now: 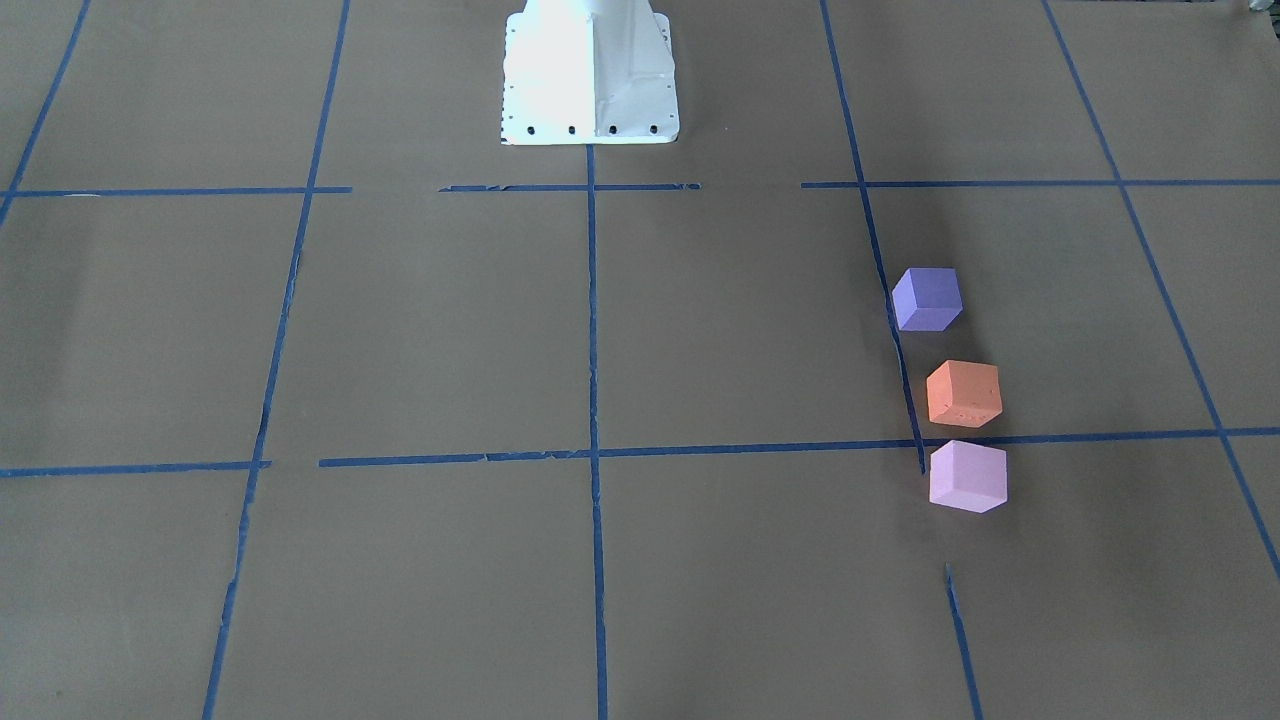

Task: Arrange blocks in a line

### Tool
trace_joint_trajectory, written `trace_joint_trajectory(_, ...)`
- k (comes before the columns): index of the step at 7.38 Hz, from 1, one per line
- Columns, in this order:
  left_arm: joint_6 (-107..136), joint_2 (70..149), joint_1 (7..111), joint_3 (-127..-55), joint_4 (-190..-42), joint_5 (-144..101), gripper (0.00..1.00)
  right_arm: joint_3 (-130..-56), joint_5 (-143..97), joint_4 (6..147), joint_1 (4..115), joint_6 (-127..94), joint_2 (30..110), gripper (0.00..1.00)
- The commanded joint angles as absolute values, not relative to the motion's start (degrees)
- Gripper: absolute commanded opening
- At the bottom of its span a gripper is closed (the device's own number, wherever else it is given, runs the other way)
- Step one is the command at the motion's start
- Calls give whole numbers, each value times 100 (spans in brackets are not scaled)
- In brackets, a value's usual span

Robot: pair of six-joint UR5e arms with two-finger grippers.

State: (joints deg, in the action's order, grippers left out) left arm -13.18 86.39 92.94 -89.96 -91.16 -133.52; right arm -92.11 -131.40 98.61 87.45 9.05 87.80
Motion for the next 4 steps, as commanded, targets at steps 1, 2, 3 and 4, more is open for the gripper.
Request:
trace_joint_trajectory(1, -1275, 8534, 9299, -9061, -9273, -13403, 100, -9211, -13140, 9861, 8745, 905, 8780, 100)
trace_joint_trajectory(2, -926, 8543, 9299, -9262, -9255, -13395, 100, -9211, -13140, 9861, 8736, 905, 8780, 100)
trace_joint_trajectory(3, -557, 8526, 9299, -9464, -9246, -13386, 100, -9211, -13140, 9861, 8745, 905, 8780, 100)
trace_joint_trajectory(4, -554, 8525, 9299, -9466, -9246, -13386, 100, -9211, -13140, 9861, 8745, 905, 8772, 100)
